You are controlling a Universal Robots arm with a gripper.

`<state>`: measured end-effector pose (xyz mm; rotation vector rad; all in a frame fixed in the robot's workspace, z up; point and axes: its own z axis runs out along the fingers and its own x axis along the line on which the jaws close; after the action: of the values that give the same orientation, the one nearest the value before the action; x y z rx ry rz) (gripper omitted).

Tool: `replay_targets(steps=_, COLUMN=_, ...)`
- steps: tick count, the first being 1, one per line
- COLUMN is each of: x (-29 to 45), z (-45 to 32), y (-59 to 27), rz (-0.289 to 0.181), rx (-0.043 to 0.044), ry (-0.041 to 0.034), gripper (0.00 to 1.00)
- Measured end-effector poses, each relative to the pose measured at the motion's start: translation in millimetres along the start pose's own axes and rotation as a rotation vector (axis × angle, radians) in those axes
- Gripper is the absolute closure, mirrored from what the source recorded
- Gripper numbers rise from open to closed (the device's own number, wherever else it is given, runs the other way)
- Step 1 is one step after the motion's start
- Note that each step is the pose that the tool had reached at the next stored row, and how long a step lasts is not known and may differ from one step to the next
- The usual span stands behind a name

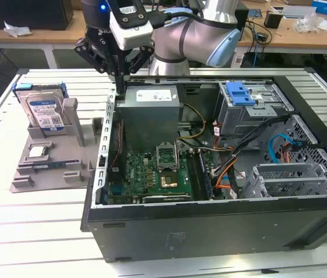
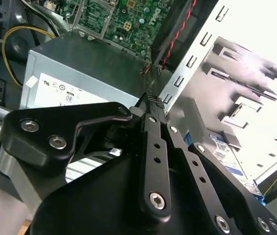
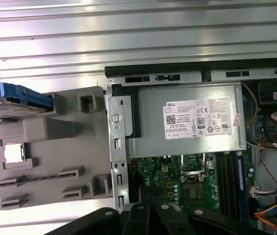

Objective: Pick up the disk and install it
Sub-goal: 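Reach for the disk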

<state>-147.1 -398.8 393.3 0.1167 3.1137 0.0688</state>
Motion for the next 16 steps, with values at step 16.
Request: replay_targets(steps=16, x=45.3, z=-1.2, y=-3.4, rz=0.000, rx=0.0000, ry=0.0000, gripper=0.89)
